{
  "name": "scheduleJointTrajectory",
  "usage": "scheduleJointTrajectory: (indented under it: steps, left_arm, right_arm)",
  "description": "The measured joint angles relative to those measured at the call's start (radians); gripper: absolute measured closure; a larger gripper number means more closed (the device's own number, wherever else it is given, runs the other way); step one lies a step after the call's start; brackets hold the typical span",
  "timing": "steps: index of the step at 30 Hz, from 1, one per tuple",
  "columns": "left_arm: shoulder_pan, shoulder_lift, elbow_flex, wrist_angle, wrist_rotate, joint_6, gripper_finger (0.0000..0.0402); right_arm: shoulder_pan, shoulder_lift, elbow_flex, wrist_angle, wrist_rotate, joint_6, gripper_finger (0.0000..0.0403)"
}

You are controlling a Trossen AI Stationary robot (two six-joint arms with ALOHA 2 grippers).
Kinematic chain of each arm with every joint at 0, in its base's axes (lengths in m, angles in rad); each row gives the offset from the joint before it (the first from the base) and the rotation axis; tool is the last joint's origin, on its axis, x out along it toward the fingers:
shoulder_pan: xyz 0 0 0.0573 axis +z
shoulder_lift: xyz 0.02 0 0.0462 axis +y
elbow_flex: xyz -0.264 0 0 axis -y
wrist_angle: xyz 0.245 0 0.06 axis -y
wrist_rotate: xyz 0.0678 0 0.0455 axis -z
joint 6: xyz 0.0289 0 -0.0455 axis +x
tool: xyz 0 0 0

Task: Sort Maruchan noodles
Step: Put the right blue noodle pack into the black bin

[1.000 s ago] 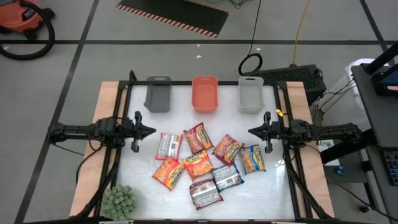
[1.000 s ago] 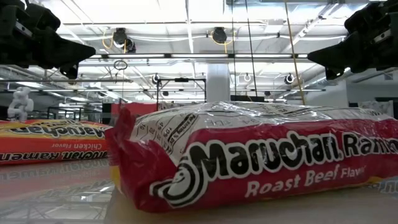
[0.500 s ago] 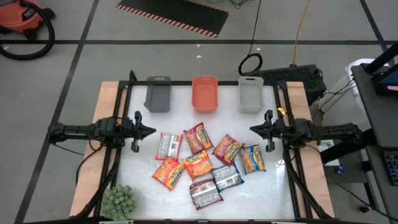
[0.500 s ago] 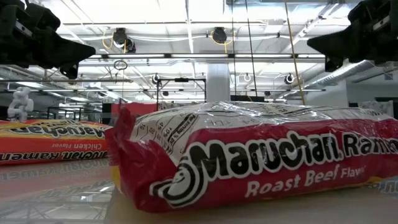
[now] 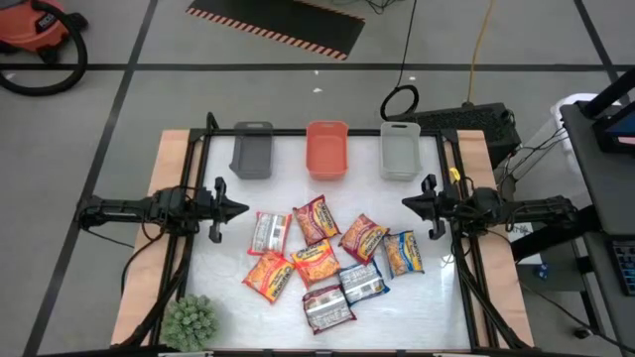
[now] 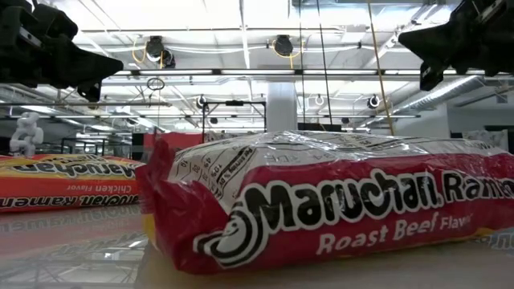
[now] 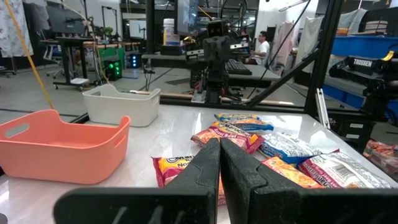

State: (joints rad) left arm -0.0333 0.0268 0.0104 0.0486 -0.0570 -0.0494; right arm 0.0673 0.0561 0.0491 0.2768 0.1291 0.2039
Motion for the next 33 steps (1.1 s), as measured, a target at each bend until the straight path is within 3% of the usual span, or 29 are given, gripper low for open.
scheduleJointTrajectory:
  steps: [7, 12, 22, 27, 33]
  left_arm:
    - [0.0, 0.0, 0.0, 0.001, 0.0, 0.0, 0.0382]
    - [0.0, 0.0, 0.0, 0.007, -0.001, 0.0, 0.0382]
    - [0.0, 0.0, 0.0, 0.008, -0.001, 0.0, 0.0382]
    - [0.0, 0.0, 0.0, 0.008, -0.002, 0.0, 0.0382]
    - [0.0, 0.0, 0.0, 0.008, -0.003, -0.013, 0.0382]
  right_arm:
    - [0.012, 0.142, 0.197, -0.045, -0.003, 0.088, 0.0403]
    - [0.053, 0.309, 0.463, -0.261, 0.004, 0.099, 0.0403]
    - [0.106, 0.717, 0.941, -0.7, 0.161, 0.09, 0.0403]
    - [0.151, 0.88, 1.045, -0.785, 0.264, 0.079, 0.0397]
    - [0.188, 1.018, 1.146, -0.924, 0.264, 0.13, 0.0377]
